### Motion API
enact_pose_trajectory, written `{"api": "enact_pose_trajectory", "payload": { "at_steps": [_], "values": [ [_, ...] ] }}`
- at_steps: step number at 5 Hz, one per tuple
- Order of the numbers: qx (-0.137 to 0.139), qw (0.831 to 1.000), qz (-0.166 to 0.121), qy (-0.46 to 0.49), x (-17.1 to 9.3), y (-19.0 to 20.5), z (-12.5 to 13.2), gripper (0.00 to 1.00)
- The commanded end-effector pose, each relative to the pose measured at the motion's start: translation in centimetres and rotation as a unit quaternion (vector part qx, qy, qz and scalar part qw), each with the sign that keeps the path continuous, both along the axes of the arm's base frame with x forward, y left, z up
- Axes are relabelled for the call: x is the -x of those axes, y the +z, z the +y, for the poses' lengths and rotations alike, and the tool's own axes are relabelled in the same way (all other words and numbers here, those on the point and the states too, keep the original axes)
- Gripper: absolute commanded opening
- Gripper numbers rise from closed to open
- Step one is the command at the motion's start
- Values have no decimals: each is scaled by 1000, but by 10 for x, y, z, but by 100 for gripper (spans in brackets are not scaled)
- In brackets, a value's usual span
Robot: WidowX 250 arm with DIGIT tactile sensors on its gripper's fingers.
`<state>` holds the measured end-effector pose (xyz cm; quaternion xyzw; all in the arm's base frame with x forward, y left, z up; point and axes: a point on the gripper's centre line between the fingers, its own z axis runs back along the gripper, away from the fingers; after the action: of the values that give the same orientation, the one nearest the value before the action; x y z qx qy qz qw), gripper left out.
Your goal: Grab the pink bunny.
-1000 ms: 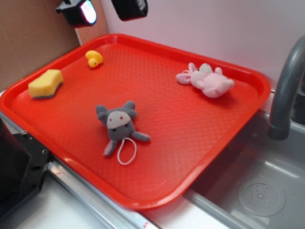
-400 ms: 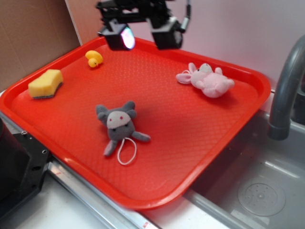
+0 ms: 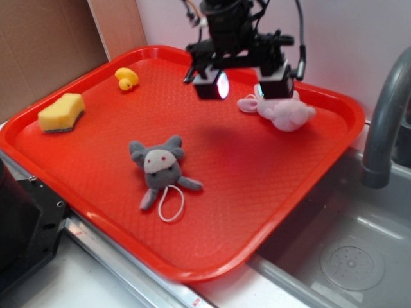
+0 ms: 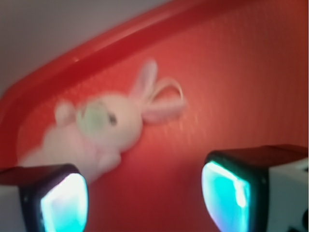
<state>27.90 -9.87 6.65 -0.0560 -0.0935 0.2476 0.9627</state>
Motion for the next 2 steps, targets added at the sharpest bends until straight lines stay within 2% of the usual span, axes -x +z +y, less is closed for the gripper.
{"api": "enact_pose_trajectory", "payload": {
  "at_steps": [1,2],
  "values": [
    [1,1000,6,30,-94,-21,16,100],
    [1,1000,-1,32,-44,-10,-2,100]
  ]
}}
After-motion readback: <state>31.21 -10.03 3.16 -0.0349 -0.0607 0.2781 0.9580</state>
